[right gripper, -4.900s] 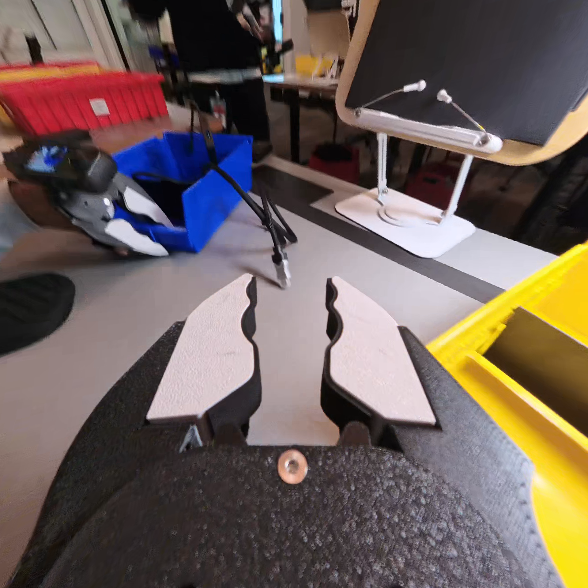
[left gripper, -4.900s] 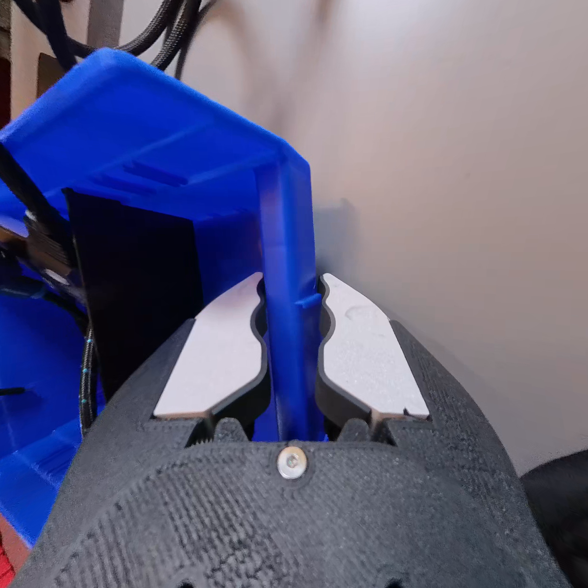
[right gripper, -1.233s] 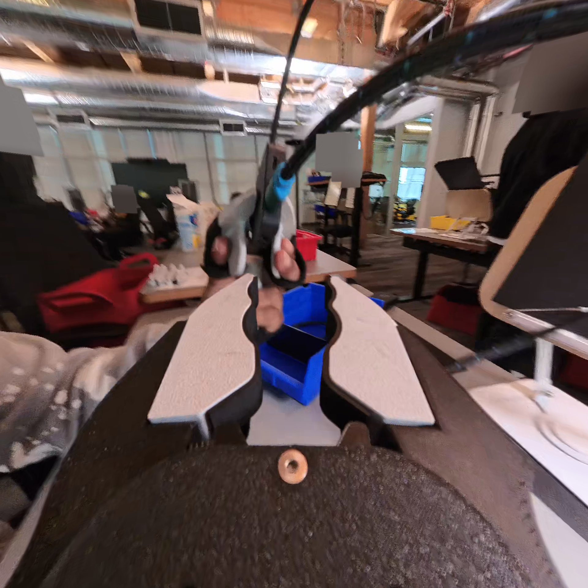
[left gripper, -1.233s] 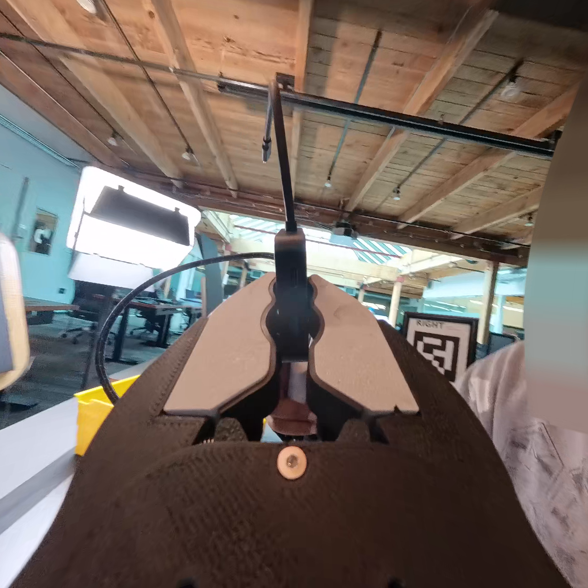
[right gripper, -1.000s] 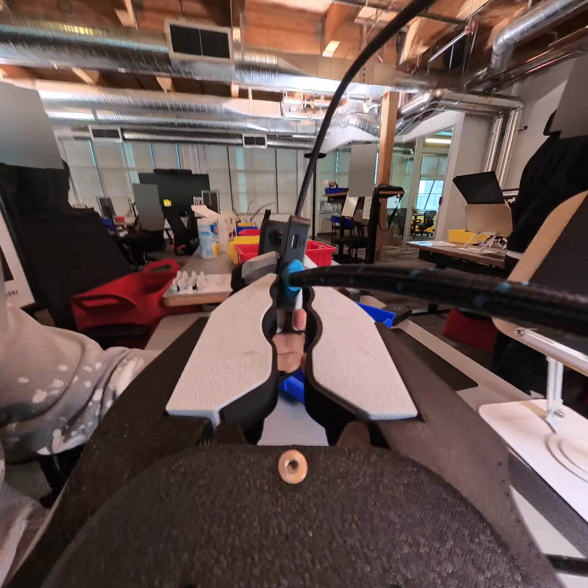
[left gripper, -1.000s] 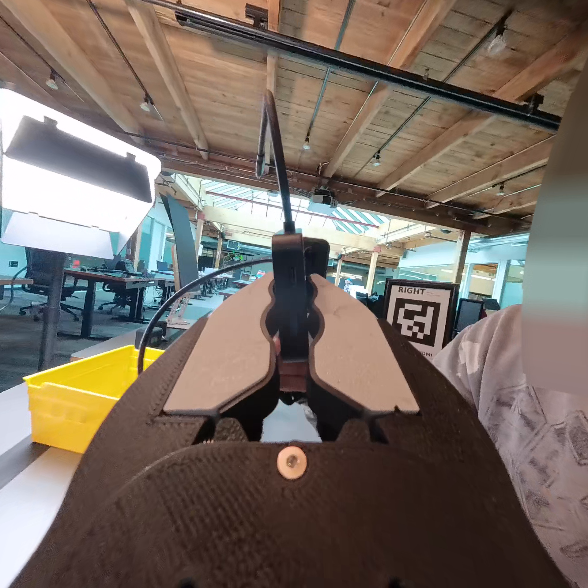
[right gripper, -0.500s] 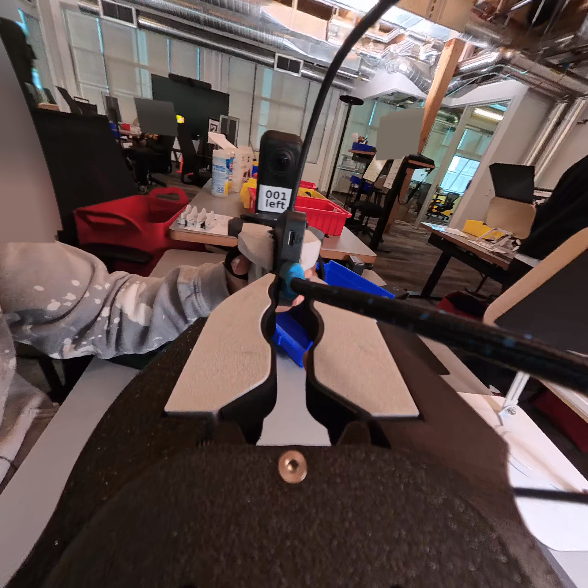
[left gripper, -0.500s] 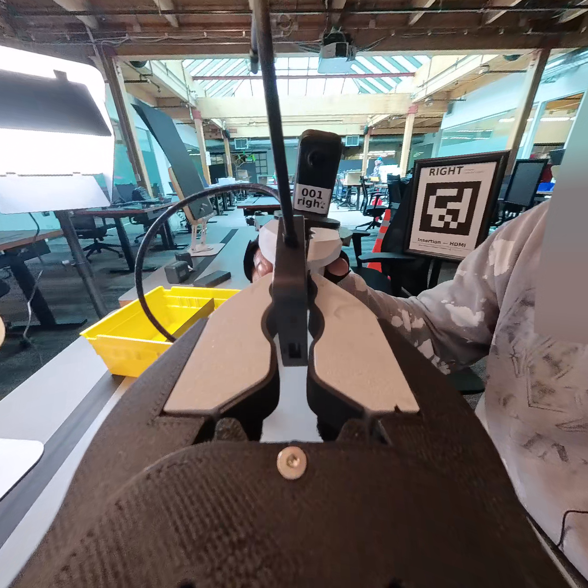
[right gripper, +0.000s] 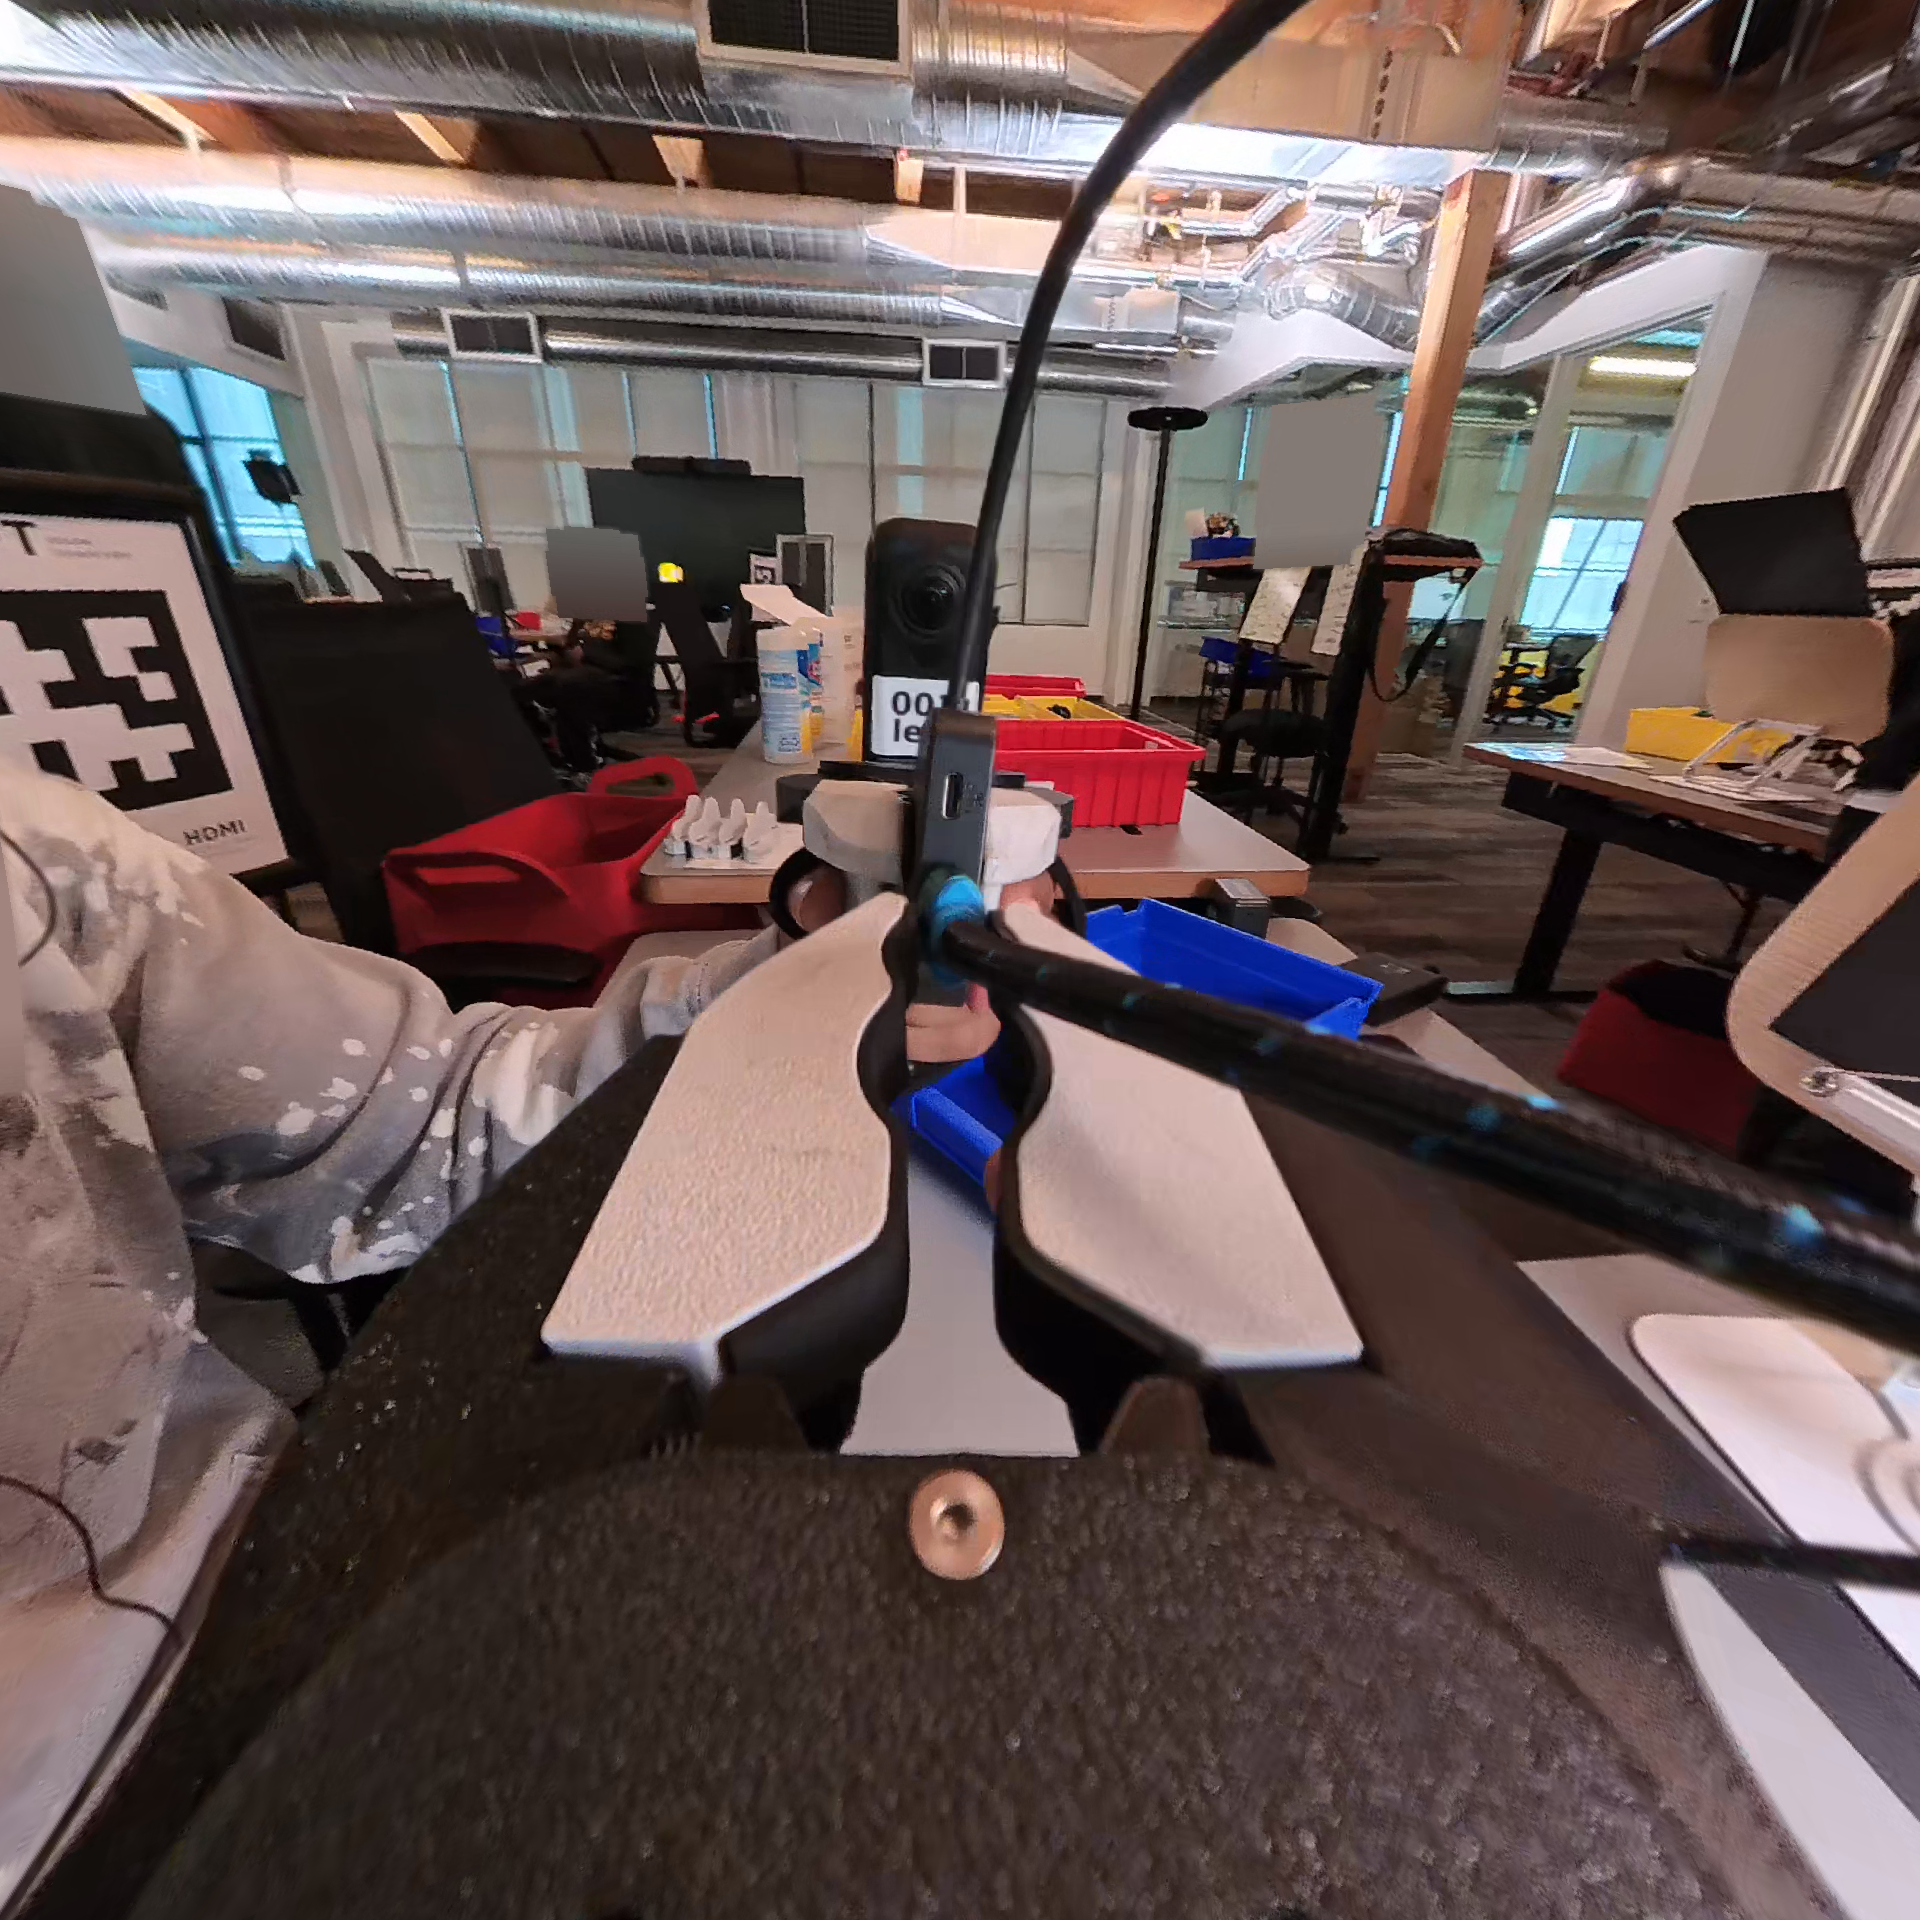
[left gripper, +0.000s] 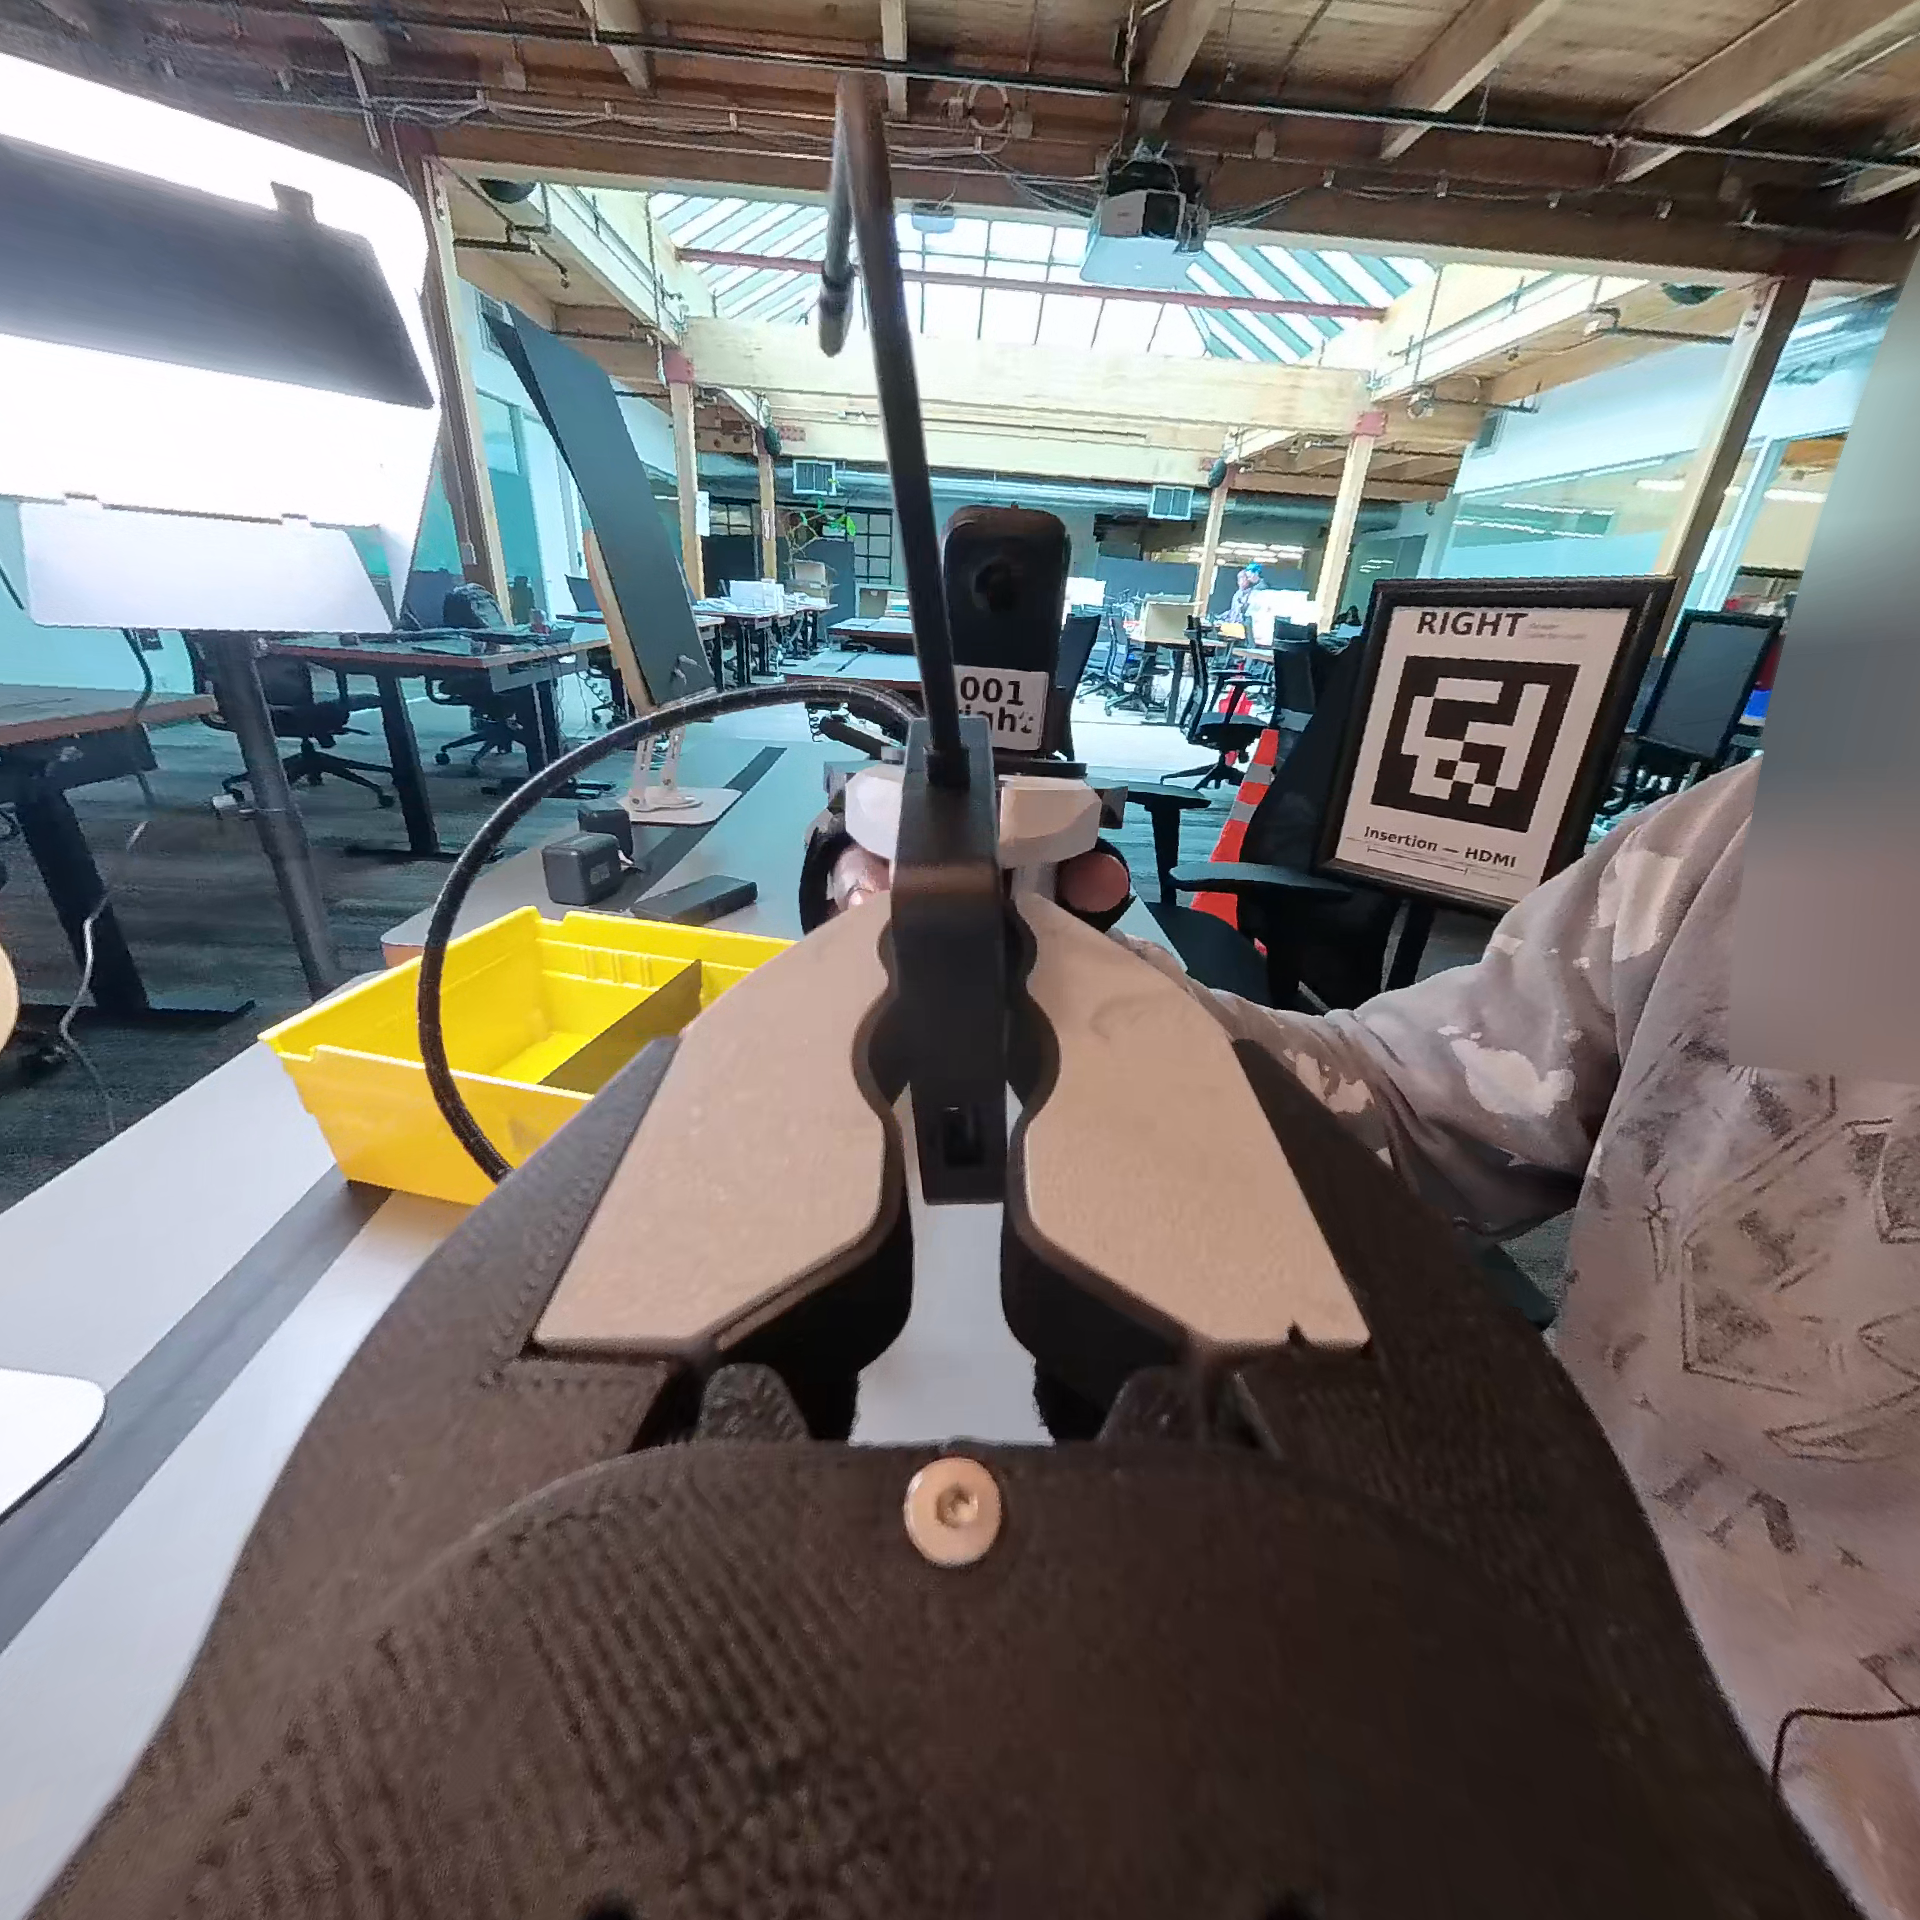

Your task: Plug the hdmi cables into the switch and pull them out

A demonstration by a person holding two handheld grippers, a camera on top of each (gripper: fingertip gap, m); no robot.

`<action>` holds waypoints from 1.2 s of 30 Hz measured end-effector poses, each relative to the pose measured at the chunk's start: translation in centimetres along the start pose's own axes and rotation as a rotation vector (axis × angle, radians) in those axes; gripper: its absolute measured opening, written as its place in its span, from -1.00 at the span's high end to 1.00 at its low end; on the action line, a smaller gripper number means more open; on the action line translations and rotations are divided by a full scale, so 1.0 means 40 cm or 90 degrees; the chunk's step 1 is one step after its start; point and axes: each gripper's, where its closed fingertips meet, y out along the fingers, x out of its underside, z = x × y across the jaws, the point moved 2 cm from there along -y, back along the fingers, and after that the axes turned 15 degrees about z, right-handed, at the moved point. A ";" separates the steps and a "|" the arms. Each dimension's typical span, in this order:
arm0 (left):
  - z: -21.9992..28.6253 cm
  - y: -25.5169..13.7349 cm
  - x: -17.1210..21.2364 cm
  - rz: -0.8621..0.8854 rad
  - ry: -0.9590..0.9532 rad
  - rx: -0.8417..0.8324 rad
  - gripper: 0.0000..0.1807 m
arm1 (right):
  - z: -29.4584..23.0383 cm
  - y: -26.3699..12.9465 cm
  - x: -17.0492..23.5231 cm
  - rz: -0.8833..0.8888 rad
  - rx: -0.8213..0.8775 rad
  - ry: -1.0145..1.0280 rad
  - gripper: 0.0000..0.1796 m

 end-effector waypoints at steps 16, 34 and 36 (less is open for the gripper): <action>0.003 -0.048 -0.110 0.084 -0.039 -0.002 0.84 | 0.008 -0.127 -0.158 0.100 -0.008 -0.027 0.88; -0.094 -0.212 -0.176 -0.038 0.092 -0.301 0.84 | 0.333 -0.571 0.204 -0.678 0.543 0.187 0.88; -0.089 -0.207 -0.174 -0.044 0.098 -0.300 0.84 | 0.343 -0.634 0.270 -0.799 0.568 0.171 0.88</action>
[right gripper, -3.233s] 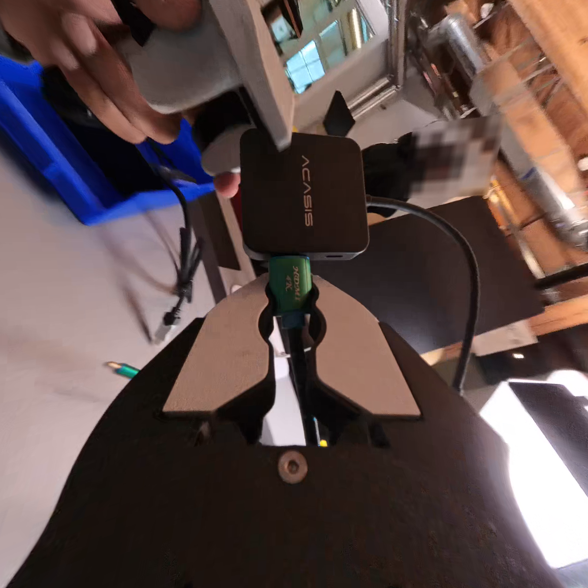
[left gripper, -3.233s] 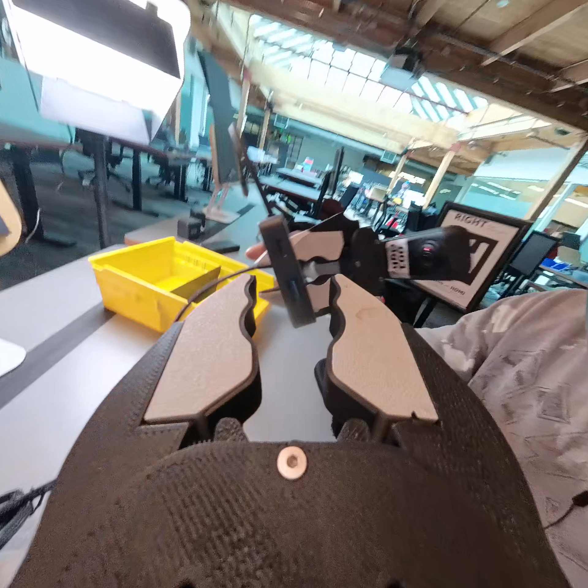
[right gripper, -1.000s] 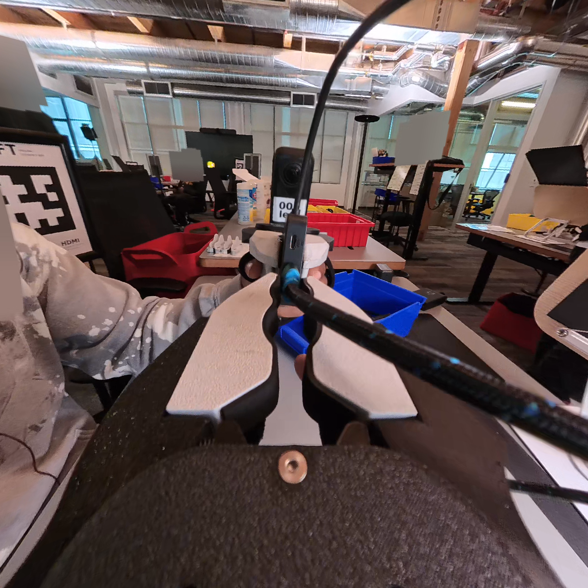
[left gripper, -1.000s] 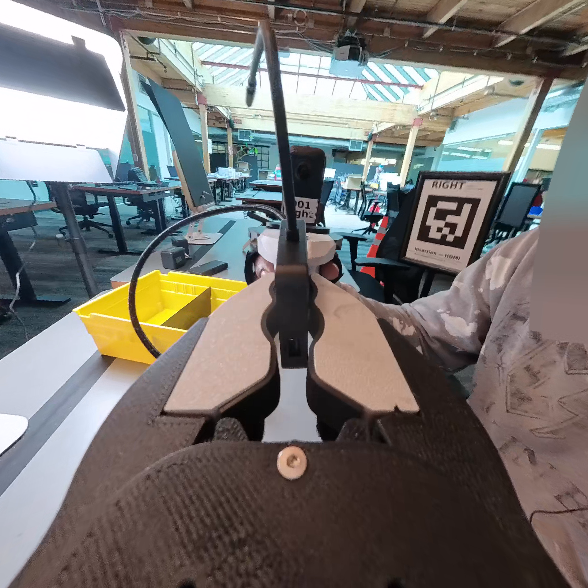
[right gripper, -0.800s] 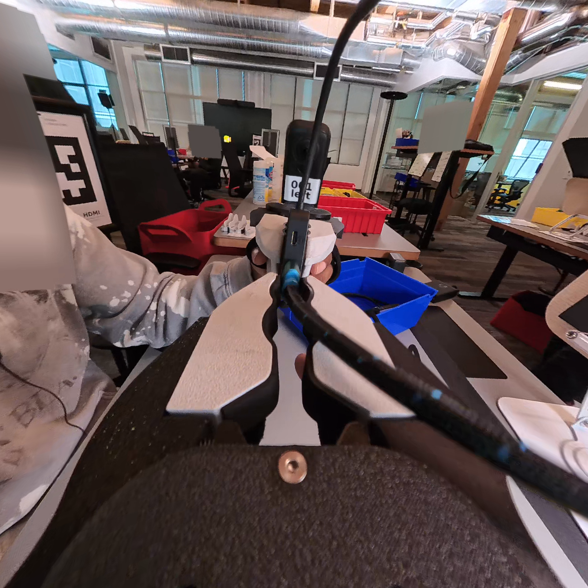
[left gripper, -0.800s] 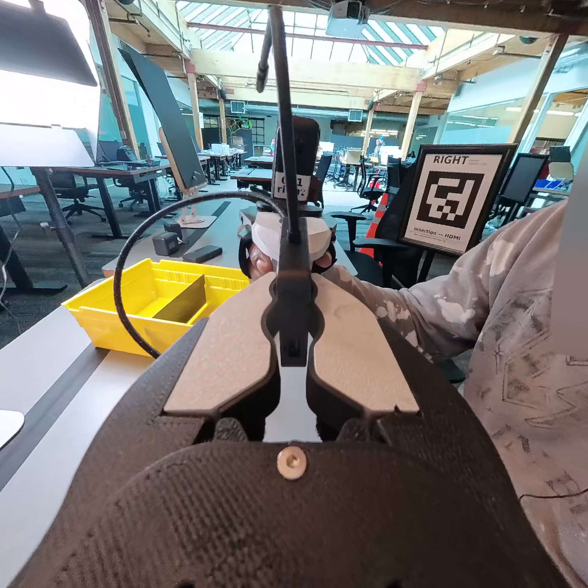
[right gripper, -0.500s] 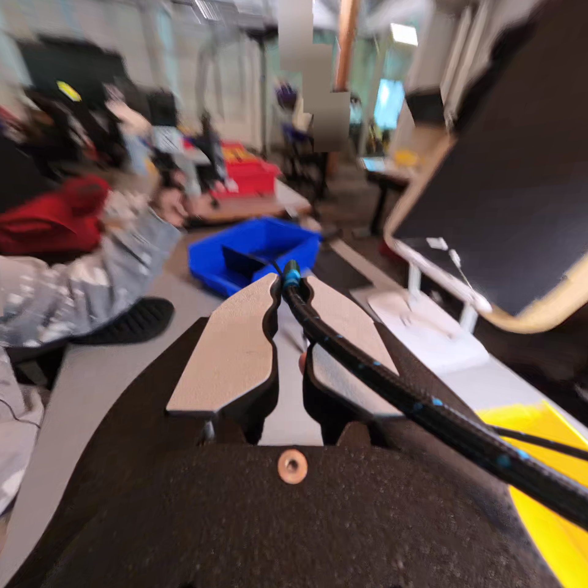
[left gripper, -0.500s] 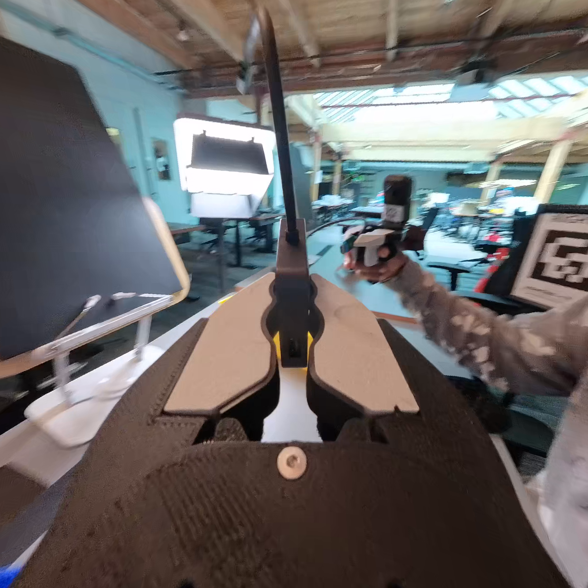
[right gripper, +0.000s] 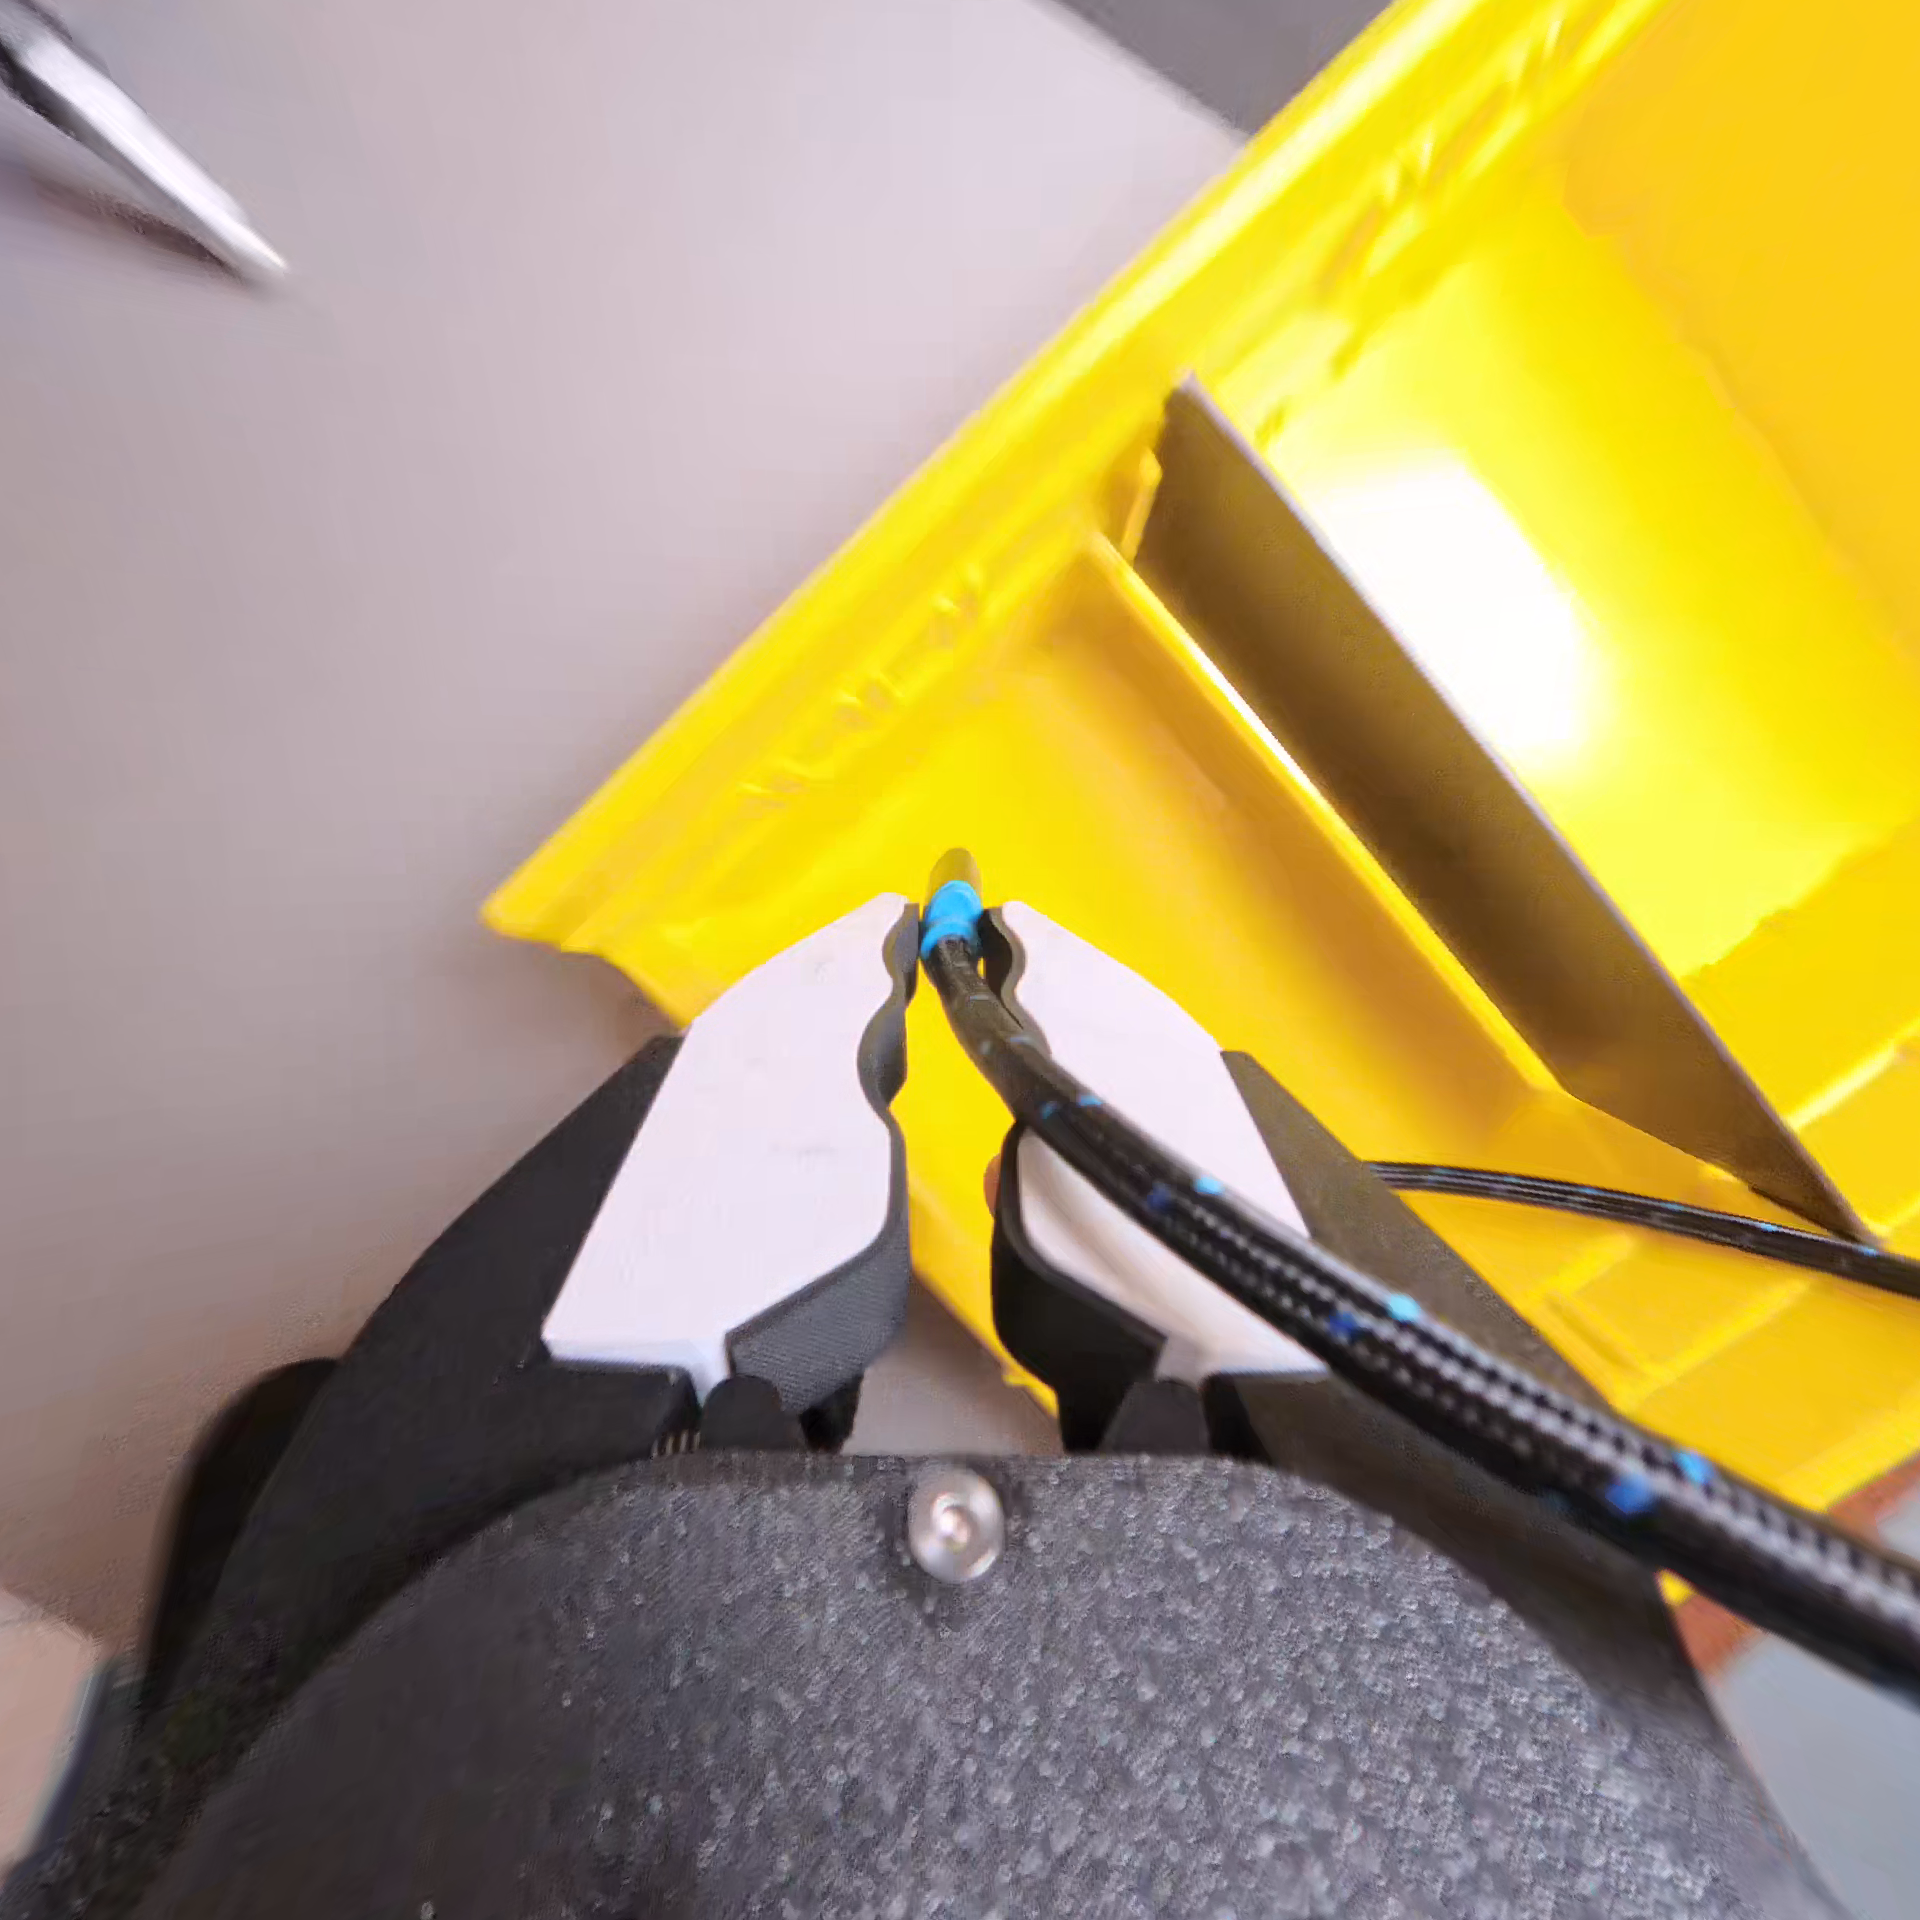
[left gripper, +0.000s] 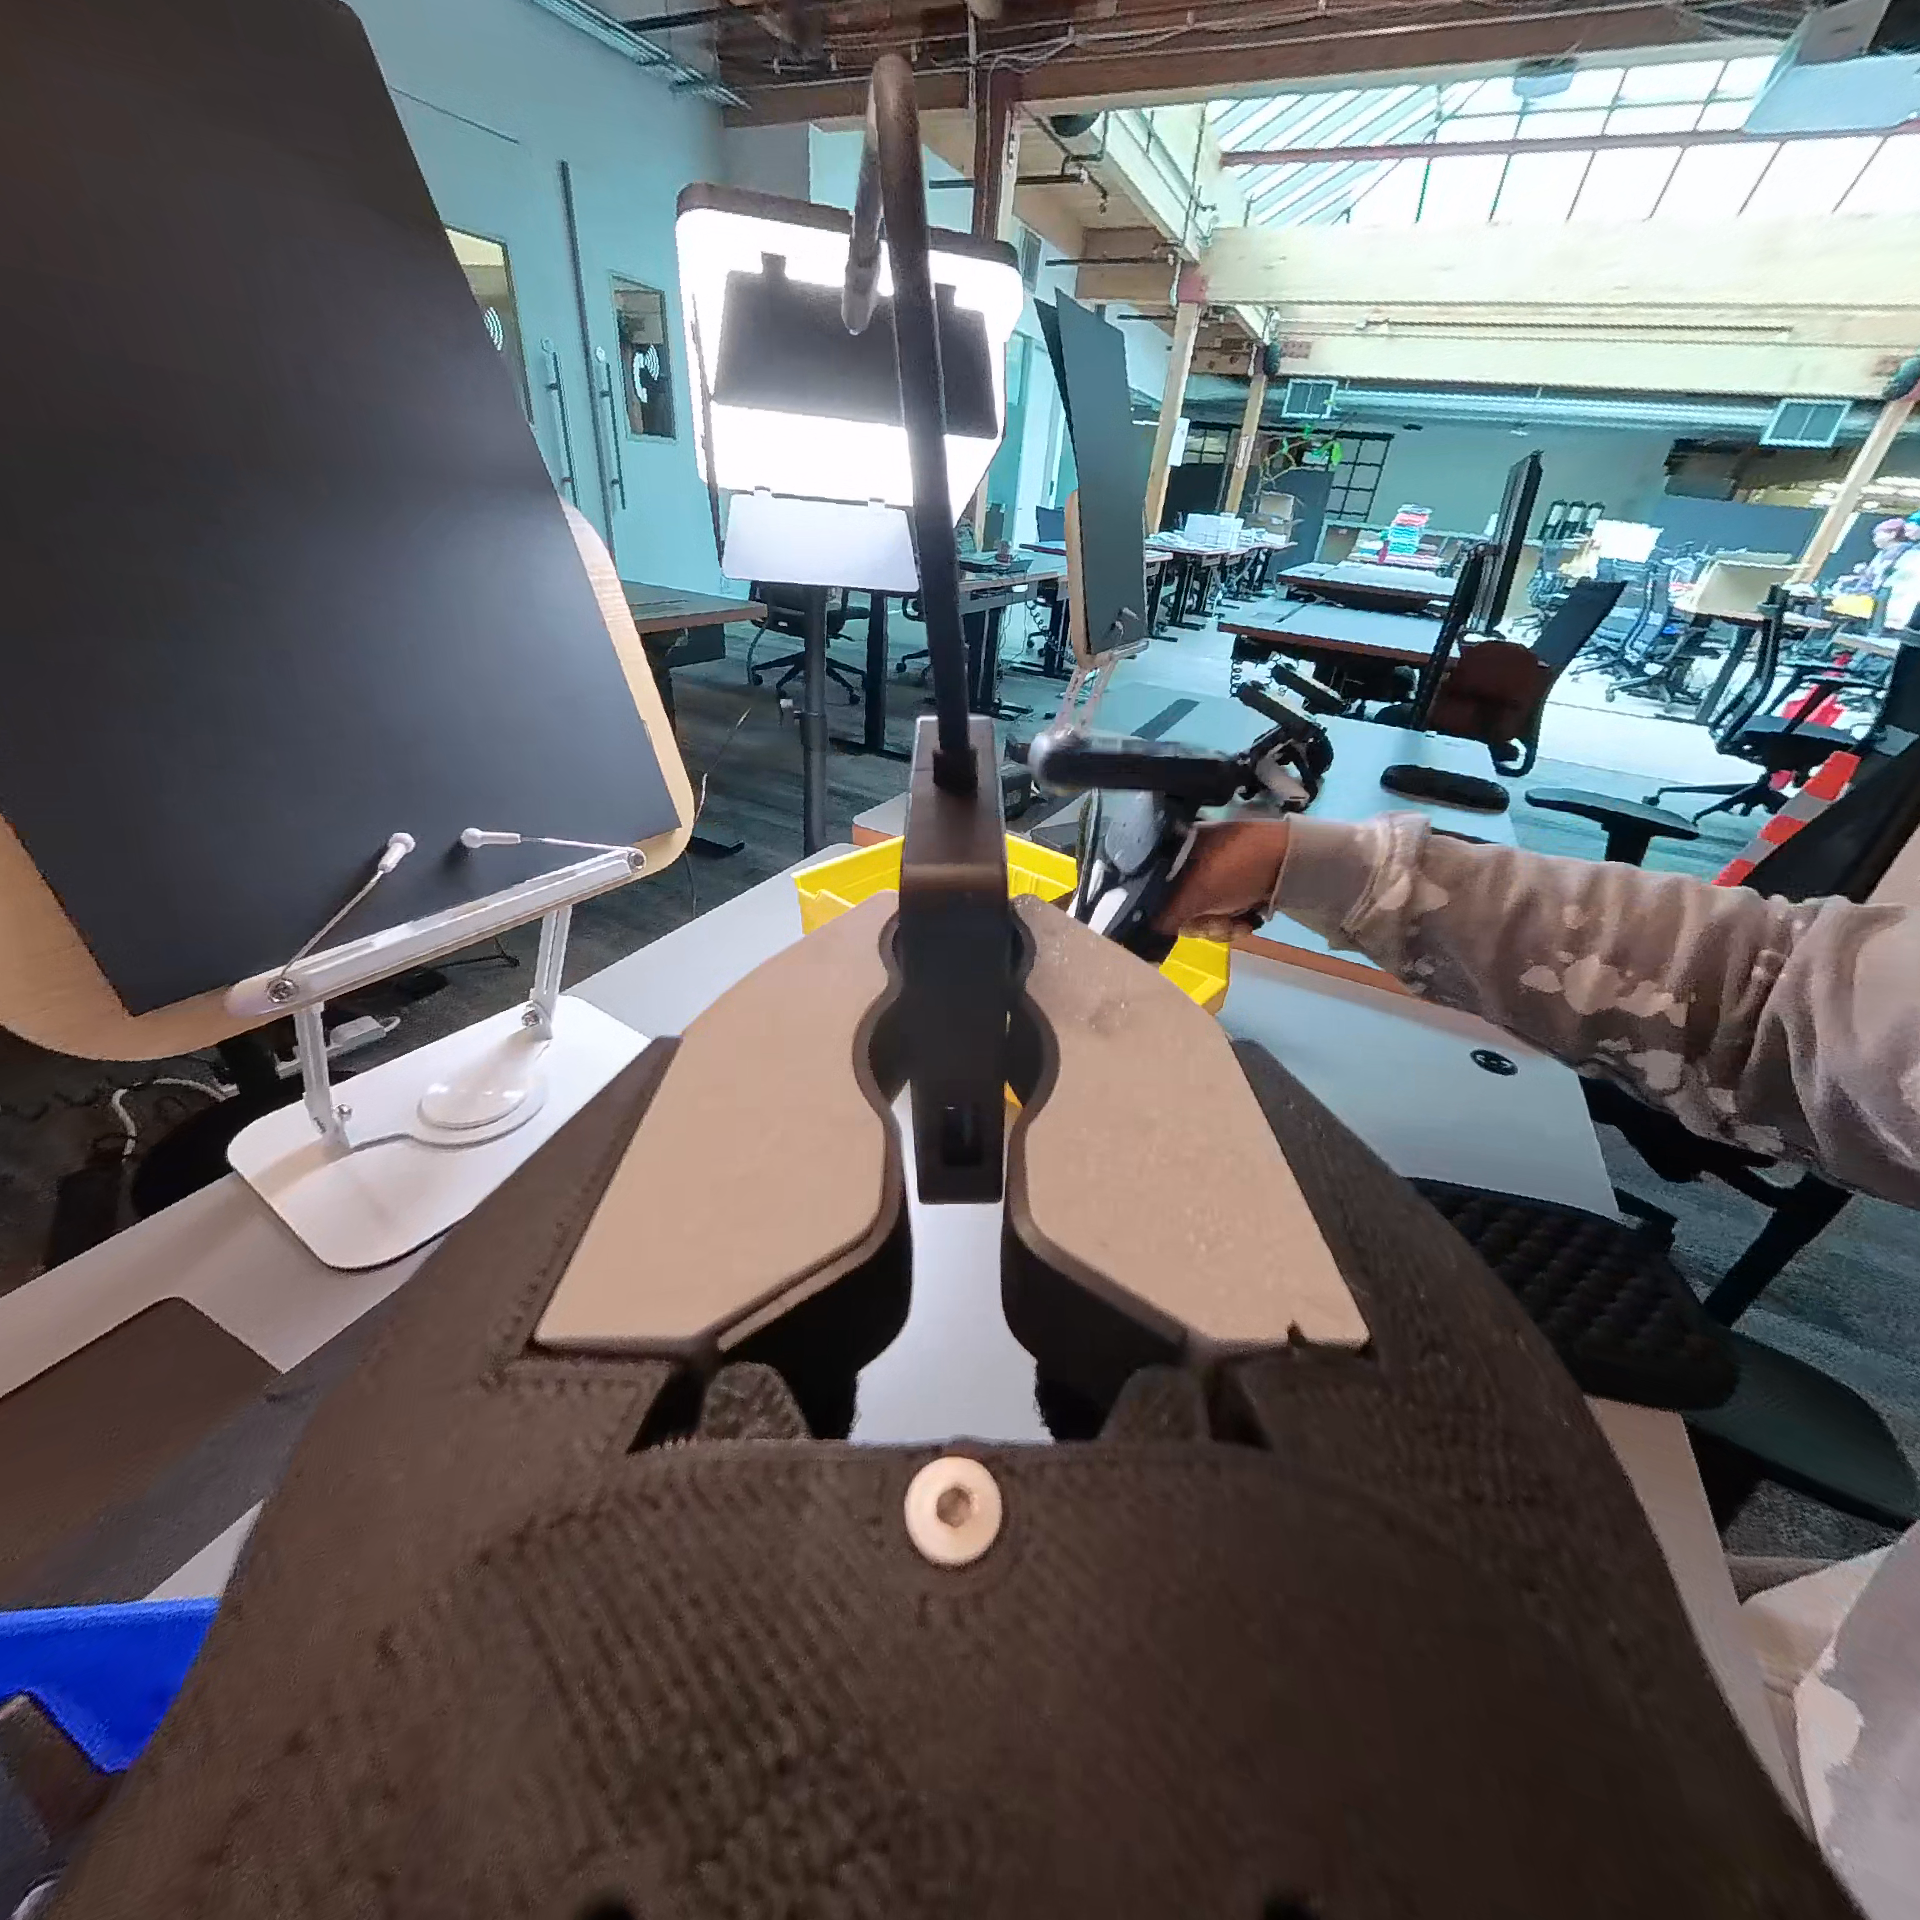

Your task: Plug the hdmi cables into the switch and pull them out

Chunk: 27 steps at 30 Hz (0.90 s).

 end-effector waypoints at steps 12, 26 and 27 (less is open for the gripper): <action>-0.008 0.038 0.068 -0.060 -0.014 0.014 0.84 | -0.071 -0.147 0.024 -0.092 0.000 -0.232 0.64; 0.120 0.140 0.251 -0.197 0.037 0.172 0.84 | -0.572 -0.276 -0.330 0.403 -0.361 -0.389 0.68; 0.131 0.146 0.263 -0.204 0.038 0.183 0.85 | -0.583 -0.265 -0.333 0.397 -0.366 -0.399 0.68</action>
